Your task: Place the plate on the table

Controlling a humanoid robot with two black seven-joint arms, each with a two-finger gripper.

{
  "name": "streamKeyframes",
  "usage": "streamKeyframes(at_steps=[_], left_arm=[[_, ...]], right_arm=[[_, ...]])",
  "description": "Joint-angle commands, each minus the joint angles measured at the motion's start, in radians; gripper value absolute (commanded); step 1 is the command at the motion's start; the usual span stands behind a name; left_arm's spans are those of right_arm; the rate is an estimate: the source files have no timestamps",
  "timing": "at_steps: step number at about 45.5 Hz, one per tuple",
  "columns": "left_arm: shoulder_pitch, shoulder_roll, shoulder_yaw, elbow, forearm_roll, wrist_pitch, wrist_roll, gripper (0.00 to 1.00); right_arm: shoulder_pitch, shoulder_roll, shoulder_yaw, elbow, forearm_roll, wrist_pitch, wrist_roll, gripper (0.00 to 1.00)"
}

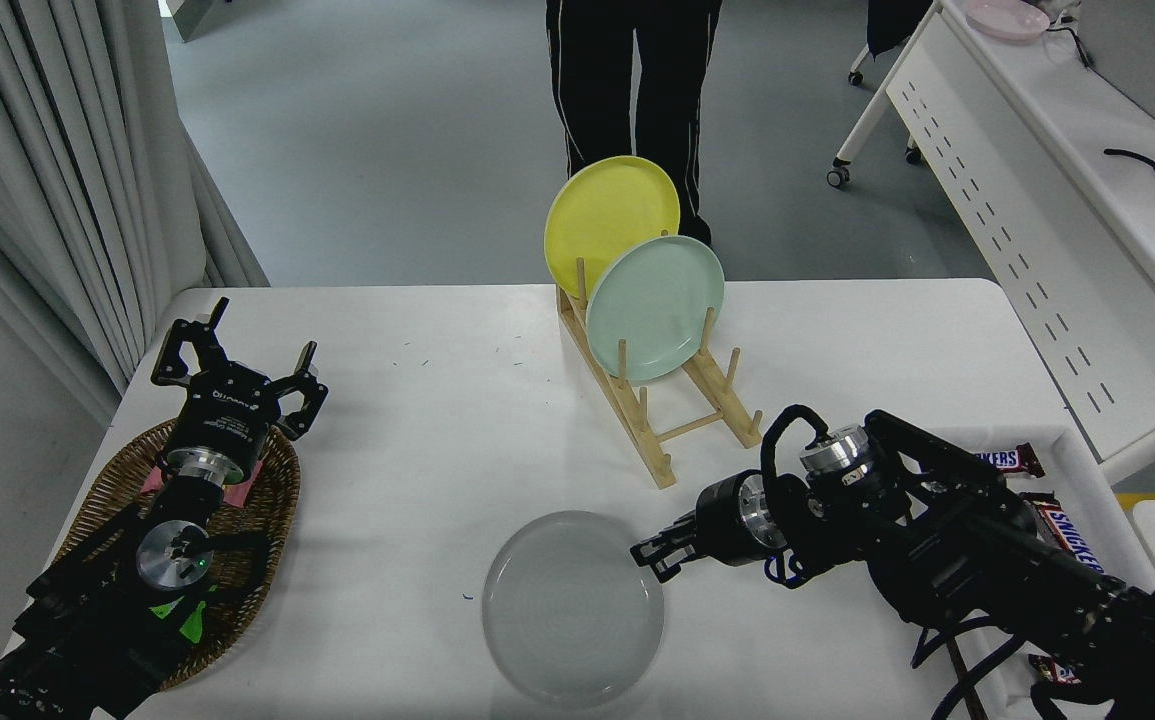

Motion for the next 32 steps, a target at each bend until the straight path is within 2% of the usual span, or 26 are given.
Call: streamKeyframes(at_steps=[1,9,11,14,15,16,18,32], left_arm=[[0.0,-0.001,0.0,0.0,0.0,0.0,0.0,1.0],[0.0,-0.001,0.0,-0.001,0.0,0.0,0.0,1.0],[0.0,-0.001,0.0,-0.001,0.0,0.0,0.0,1.0],[0.0,-0.001,0.0,-0.001,0.0,0.0,0.0,1.0],[0.0,0.0,0.0,0.0,-0.002,0.0,0.0,1.0],[0.0,0.0,0.0,-0.001,0.0,0.0,0.0,1.0],[0.0,0.0,0.0,0.0,0.0,0.0,0.0,1.0],[0.0,-0.001,0.0,0.0,0.0,0.0,0.0,1.0]], right_arm=[[0.0,0.0,0.0,-0.004,-0.005,0.0,-0.001,0.0],[0.0,0.001,0.0,-0.004,-0.006,0.0,-0.001,0.01],[0.0,0.001,0.0,-0.004,-0.006,0.0,0.001,0.21],[0.0,0.001,0.001,-0.004,-0.005,0.0,0.001,0.39],[0.0,0.001,0.003,-0.004,-0.005,0.0,0.001,0.47],[0.0,0.001,0.003,-0.004,-0.005,0.0,0.001,0.6],[0.0,0.001,0.006,-0.004,-0.005,0.0,0.002,1.0],[0.017,0.001,0.006,0.011,-0.002,0.0,-0.001,1.0]])
